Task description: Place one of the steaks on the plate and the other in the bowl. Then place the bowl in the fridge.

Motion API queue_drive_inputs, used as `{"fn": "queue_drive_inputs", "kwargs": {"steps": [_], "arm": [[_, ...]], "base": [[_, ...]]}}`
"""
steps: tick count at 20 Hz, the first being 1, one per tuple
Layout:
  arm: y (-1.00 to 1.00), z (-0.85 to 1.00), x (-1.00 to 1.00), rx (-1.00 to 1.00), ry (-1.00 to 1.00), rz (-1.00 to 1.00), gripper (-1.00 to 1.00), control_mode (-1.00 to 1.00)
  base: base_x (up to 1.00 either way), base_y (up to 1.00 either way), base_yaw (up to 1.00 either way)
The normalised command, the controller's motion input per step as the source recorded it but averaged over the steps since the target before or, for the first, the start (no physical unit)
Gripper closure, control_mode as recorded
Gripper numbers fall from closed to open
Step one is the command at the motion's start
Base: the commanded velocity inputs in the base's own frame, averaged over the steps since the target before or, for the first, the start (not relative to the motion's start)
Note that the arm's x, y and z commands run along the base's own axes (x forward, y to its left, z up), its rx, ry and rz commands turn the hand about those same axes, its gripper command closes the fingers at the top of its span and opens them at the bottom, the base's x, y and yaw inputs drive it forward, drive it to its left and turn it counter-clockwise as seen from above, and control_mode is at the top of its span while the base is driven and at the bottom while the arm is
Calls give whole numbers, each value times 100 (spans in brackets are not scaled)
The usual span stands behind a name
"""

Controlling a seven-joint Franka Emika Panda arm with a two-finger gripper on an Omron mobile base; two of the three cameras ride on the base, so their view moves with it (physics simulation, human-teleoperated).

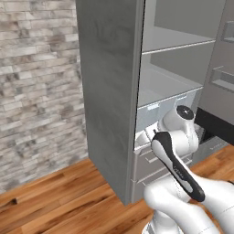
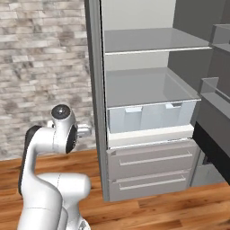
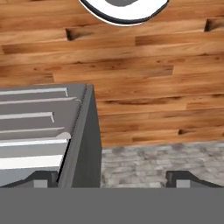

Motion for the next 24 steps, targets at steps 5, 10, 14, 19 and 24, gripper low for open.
{"fn": "queue_drive_inputs", "kwargs": {"steps": [5,10,14,19,24], "arm": [[0,0,-3,0,-1,-2,-100,100],[0,0,0,0,0,0,-100,100],[0,0,0,0,0,0,-100,100],[0,0,0,0,0,0,-100,100],[0,0,0,0,0,0,-100,100]], "base": [[-2,0,-1],[-18,23,-9],[-24,41,-13],[-51,34,-27],[-59,13,-44]]}}
